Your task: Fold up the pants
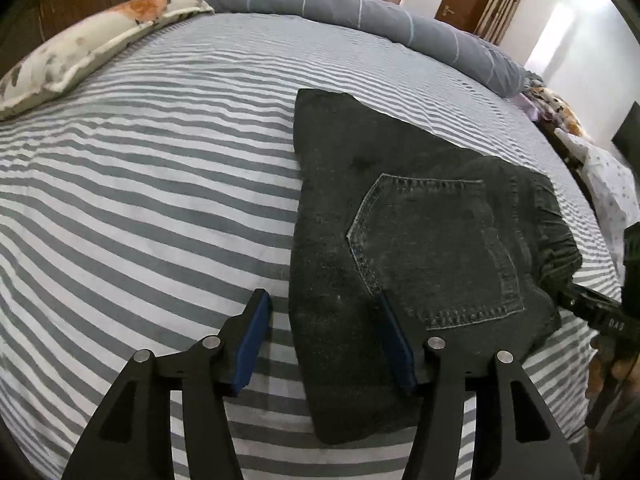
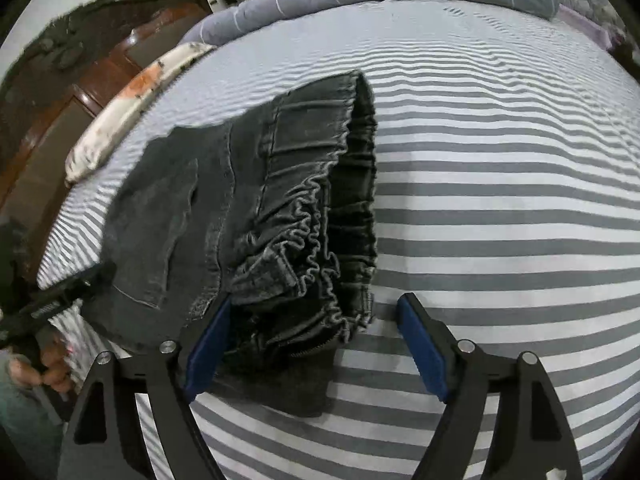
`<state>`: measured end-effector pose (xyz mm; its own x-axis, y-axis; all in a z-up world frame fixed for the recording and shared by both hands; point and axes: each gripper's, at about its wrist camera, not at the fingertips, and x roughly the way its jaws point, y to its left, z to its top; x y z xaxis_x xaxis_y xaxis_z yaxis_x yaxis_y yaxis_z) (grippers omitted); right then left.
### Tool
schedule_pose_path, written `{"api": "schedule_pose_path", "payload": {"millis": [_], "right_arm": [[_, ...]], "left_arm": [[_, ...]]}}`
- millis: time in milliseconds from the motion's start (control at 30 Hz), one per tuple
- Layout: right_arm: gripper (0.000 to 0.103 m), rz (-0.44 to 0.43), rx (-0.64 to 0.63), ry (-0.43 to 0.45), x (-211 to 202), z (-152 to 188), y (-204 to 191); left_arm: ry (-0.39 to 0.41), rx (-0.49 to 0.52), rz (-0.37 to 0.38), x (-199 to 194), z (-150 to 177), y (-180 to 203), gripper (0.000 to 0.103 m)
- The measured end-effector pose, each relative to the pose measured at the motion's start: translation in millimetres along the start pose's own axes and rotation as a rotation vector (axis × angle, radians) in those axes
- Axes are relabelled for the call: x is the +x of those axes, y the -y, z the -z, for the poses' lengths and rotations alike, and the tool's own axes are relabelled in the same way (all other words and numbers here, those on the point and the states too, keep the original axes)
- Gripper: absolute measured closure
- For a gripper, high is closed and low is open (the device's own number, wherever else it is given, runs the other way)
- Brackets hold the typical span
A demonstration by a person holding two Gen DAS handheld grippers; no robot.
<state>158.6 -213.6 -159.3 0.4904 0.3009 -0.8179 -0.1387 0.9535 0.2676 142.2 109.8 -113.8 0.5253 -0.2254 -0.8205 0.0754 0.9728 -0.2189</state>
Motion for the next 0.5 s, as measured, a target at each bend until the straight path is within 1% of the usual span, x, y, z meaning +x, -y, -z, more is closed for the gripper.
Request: {"api": "schedule_pose_path", "payload": {"millis": [100,233,300,400,467,500], "right_arm": [[0.025,0.04,-0.007,0.004,-7,-3,-7],[0.025,0.104,-0.043,0.043,-29,-1,-27],[0.022,0.132,-0.068,0.061,-42,5,-39],[0.017,0.161,-0.091,0.101,-63,15,-62],[0.011,0.157,-0.083,0.133,-75,21,-73],[0.01,0.16,-0.071,0.15,-82,25,-78]], "left_arm": [[-0.004,0.005,-0.064,-5,-5,11,0.046],[0.017,0.006,-0.148,-27,0,22,0.045],[0.032,0.005,-0.192,-40,4,28,0.04],[0.055,-0.012,-0.202,-62,12,34,0.032],[0.067,-0.019,-0.213,-75,17,39,0.03],[0.075,-0.02,-0.222,-83,20,41,0.03]]}}
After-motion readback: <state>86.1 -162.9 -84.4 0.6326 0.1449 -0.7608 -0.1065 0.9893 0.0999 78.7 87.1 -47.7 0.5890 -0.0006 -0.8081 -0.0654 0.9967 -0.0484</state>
